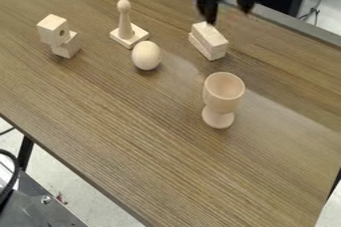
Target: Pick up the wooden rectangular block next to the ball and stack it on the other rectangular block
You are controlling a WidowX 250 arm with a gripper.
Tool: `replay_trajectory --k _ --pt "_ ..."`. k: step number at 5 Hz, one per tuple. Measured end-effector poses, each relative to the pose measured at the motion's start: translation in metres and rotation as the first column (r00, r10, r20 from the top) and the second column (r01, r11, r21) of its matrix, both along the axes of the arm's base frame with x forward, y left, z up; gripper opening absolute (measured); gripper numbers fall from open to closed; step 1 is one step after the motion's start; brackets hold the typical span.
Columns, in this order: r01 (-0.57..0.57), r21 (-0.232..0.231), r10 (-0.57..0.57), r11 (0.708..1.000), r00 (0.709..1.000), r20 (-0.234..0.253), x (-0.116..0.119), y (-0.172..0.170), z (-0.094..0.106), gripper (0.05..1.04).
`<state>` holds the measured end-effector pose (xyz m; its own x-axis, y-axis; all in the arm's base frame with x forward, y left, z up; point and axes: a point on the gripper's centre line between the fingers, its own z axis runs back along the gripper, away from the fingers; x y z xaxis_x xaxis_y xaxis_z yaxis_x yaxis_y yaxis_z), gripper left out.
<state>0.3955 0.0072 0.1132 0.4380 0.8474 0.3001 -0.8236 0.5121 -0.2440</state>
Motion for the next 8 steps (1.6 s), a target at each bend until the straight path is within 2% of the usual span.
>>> replay_trajectory --k 1,2,8 --pt "0.256 -0.073 -0.264 0.964 0.956 -0.127 -0.020 0.005 0.034 1.000" --pt "0.244 -0.089 -0.255 0.966 0.957 -0.138 -0.023 0.017 0.036 1.000" --pt "0.246 -0.088 -0.256 0.965 0.957 -0.137 -0.023 0.016 0.036 1.000"
